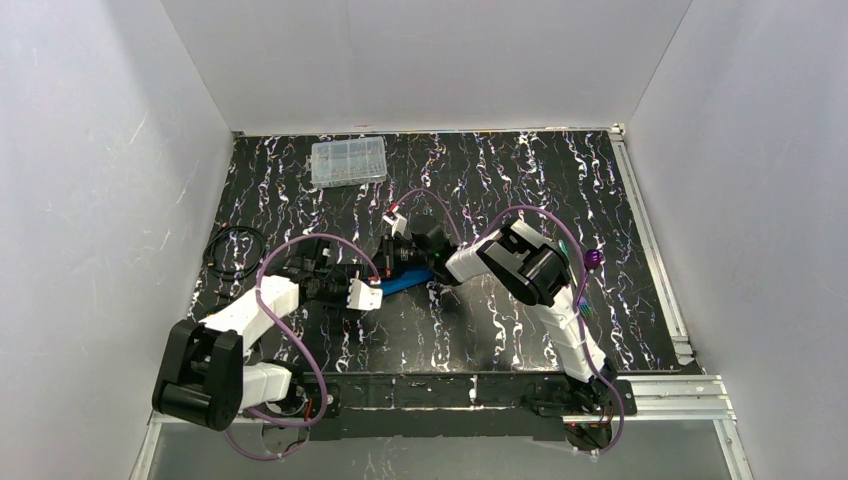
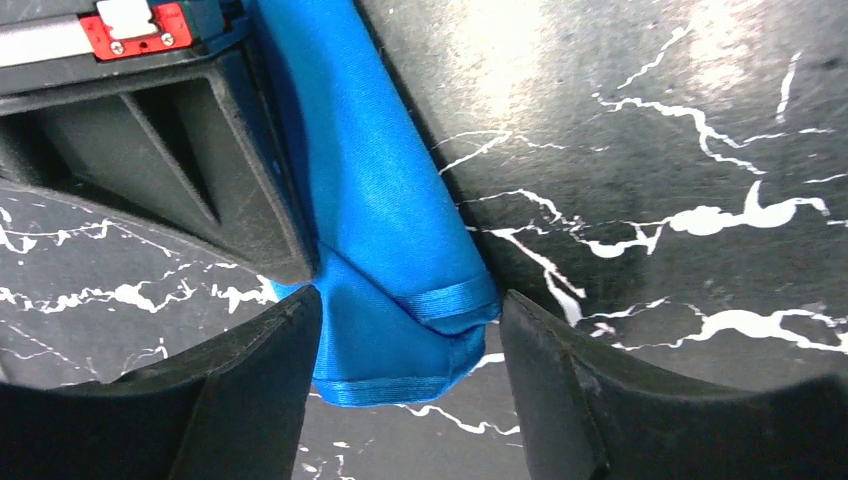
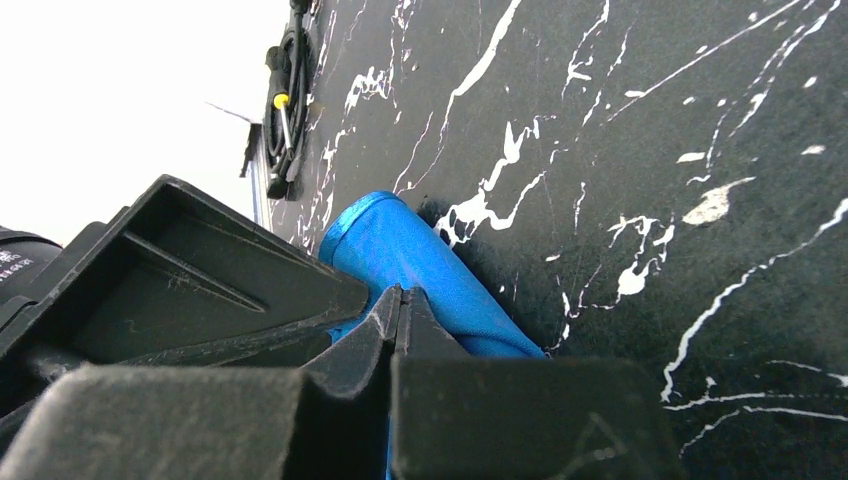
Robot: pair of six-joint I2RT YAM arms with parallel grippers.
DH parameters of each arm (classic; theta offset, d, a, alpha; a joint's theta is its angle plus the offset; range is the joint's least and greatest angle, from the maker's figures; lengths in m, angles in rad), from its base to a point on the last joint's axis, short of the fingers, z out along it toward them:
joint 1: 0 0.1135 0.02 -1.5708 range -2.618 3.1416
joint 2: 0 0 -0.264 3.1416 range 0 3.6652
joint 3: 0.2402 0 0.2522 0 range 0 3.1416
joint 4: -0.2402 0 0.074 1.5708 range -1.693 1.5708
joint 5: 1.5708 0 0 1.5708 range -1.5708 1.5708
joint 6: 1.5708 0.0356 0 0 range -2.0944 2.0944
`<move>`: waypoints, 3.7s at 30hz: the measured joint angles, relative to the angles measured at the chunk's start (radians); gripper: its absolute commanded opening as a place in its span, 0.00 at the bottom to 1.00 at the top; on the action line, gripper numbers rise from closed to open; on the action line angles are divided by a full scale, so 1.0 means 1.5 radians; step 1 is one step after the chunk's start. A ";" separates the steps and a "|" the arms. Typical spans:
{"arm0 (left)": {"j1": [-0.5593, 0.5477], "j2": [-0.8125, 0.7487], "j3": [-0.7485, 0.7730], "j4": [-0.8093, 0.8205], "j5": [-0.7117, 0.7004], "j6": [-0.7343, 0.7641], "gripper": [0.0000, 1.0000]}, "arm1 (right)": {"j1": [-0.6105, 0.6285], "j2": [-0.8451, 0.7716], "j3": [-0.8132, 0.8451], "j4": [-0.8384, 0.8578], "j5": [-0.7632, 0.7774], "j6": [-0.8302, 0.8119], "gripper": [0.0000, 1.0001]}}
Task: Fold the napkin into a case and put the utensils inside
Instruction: Pick up the smaller rectangle-folded napkin from the center of the board.
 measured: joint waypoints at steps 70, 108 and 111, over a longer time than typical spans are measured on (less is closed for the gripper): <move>0.000 0.045 0.025 0.083 -0.049 0.095 0.84 | -0.021 -0.001 -0.027 0.040 -0.033 0.058 0.01; -0.060 0.166 0.316 -0.385 0.053 -0.019 0.00 | -0.138 -0.102 0.103 -0.275 -0.070 -0.213 0.01; -0.062 0.183 0.399 -0.493 0.139 -0.063 0.00 | -0.128 -0.106 0.123 -0.315 -0.107 -0.294 0.01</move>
